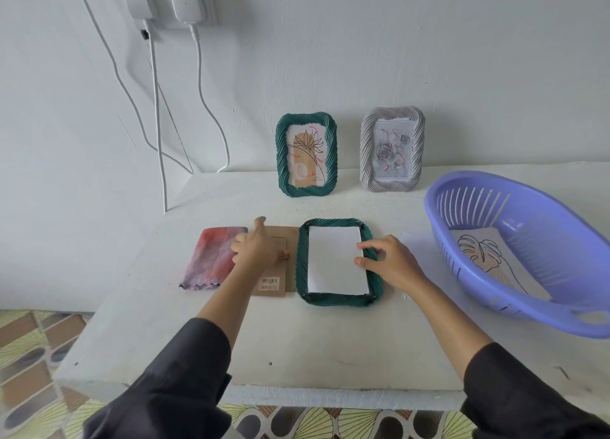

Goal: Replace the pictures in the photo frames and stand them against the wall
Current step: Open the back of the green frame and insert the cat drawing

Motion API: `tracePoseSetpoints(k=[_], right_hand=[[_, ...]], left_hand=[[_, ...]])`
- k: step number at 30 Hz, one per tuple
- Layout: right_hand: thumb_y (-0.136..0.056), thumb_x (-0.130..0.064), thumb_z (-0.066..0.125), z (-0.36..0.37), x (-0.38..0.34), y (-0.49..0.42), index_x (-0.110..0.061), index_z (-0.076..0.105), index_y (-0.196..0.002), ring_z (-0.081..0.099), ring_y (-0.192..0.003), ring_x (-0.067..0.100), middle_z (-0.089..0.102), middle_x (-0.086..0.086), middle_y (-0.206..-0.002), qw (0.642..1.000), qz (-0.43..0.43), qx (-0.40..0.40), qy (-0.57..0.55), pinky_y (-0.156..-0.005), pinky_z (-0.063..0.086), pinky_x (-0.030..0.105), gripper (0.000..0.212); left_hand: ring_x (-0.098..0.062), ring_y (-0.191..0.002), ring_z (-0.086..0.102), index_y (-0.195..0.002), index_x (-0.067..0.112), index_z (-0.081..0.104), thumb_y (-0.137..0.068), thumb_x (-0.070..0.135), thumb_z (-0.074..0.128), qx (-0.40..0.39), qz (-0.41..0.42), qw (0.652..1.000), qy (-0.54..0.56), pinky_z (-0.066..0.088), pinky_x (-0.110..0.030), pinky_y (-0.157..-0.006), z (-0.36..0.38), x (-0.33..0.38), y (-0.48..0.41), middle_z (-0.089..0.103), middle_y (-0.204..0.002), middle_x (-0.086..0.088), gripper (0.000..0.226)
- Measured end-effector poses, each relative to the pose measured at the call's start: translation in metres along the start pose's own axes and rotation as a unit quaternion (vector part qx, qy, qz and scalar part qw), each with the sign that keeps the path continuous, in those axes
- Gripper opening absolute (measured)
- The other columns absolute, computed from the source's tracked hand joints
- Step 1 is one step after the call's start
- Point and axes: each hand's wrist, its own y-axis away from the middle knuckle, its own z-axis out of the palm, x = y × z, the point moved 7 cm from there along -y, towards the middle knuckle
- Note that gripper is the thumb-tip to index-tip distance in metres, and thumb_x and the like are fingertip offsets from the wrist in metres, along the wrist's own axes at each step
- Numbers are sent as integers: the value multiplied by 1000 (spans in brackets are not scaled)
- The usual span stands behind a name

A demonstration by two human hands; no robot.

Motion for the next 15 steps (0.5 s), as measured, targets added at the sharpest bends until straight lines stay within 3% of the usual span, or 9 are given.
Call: tracePoseSetpoints(k=[2,5,10,12,15], right_hand=[[-81,-38,67,0,0,1,-31,64,-113,52,-95,17,48,-1,-99,1000,-1,3,-10,-84,39,30,33],[-81,-38,66,-4,-2,2,-33,65,-112,52,-95,17,48,0,-98,999,3,16,-36,-82,38,27,31],[-83,-32,66,-22,-14,6,-31,66,-112,48,-82,7,48,1,-101,994,-10,77,-79,-81,35,23,29],[-86,-29,63,-27,-25,8,-27,64,-115,47,-78,3,51,0,-97,989,-21,84,-117,-75,36,20,29],[-91,-24,57,-20,-42,10,-21,58,-121,55,-71,13,61,3,-87,972,-24,25,-231,-69,44,19,31]], left_hand=[[-34,-126,39,-140,30,31,-78,28,73,6,3,1000,30,37,-40,-96,-7,-3,-3,46,-134,-14,75],[-31,-121,48,-129,16,51,-76,15,74,36,31,993,109,42,-39,-101,-27,-1,-3,52,-131,-12,58],[-31,-116,53,-126,13,57,-77,3,67,146,89,960,223,44,-40,-101,-74,9,5,58,-126,-13,50],[-31,-108,59,-124,14,58,-75,5,73,104,91,936,323,49,-44,-97,-72,20,9,61,-122,-14,52],[-29,-96,62,-124,11,57,-77,2,72,-50,72,899,429,54,-44,-87,-36,49,27,61,-118,-16,51]])
